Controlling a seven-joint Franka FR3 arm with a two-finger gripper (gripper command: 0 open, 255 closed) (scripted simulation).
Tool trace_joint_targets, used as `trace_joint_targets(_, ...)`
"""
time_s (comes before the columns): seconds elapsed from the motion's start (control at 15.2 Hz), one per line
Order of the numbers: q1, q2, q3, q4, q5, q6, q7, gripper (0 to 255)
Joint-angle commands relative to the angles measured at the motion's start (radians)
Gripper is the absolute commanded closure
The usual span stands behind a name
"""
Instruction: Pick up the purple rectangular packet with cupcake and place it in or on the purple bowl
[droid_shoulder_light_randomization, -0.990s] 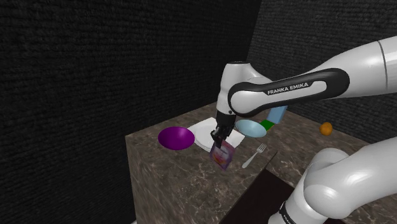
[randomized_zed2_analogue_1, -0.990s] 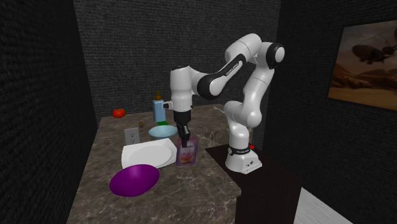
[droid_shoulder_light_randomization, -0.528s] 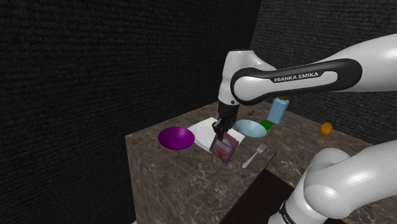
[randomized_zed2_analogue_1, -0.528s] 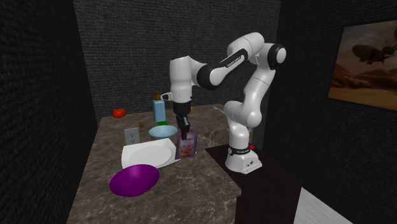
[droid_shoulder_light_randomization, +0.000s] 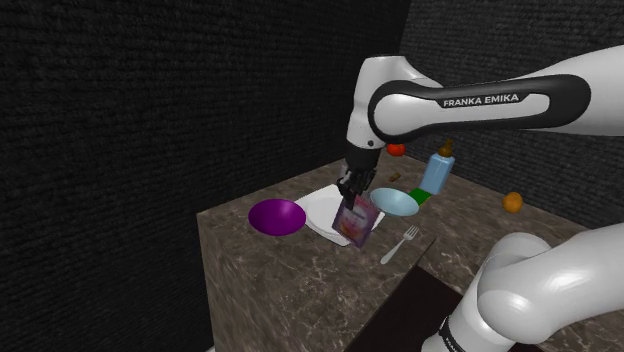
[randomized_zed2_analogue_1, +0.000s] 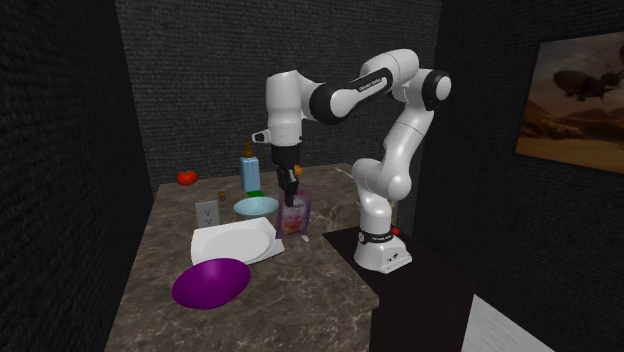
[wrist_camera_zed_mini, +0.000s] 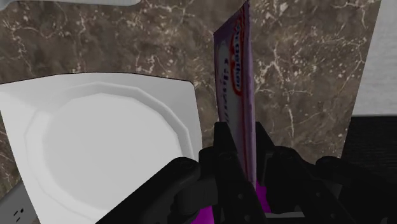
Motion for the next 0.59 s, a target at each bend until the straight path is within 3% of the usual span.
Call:
trace_joint_targets(0.0, -0.001, -0.001, -0.003, 0.028, -0.002, -0.029, -0.001, 255)
trace_joint_targets(0.33, -0.002, -0.004, -0.006, 0.08, -0.005, -0.084, 0.0, 255)
trace_joint_targets(0.53, -0.008, 0.121, 0.008, 0.193, -0.01, -0.073, 0.015, 255)
